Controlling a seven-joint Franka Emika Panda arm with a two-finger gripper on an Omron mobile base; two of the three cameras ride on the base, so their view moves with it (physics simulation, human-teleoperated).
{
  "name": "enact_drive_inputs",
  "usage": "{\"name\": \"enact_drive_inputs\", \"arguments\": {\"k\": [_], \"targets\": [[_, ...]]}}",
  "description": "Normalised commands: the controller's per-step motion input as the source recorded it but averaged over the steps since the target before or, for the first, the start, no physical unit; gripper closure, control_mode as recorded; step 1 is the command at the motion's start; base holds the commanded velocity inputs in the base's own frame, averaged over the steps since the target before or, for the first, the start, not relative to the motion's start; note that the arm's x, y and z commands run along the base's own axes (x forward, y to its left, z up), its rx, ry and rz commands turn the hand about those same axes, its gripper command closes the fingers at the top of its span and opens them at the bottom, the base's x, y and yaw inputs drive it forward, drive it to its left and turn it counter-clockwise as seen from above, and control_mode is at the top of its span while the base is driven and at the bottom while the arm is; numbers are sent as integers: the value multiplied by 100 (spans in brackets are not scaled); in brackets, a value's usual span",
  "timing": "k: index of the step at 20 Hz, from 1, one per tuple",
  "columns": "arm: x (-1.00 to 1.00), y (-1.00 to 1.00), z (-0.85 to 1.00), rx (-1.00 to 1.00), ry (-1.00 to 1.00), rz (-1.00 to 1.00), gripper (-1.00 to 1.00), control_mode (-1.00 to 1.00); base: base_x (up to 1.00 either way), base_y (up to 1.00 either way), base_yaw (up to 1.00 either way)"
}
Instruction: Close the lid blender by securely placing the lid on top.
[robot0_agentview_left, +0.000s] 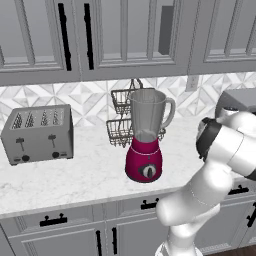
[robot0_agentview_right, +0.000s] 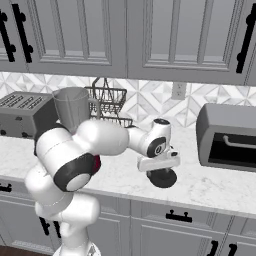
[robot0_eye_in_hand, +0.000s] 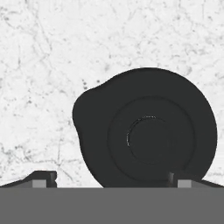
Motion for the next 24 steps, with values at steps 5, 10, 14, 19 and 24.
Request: {"name": "enact_drive_inputs", "arguments": {"k": [5,10,14,19,24], "targets": [[0,-12,-15,0,1,-1,-100,-100,0,0,0],[0,-13,-25,0,0,0,-100,-100,0,0,0],[7,0,-12,0,0,0,-100,-100,0,0,0],[26,0,-2,0,0,-4,-100,-100,0,0,0],[30,-1,-6,0,0,-2,-100,-100,0,0,0]]}}
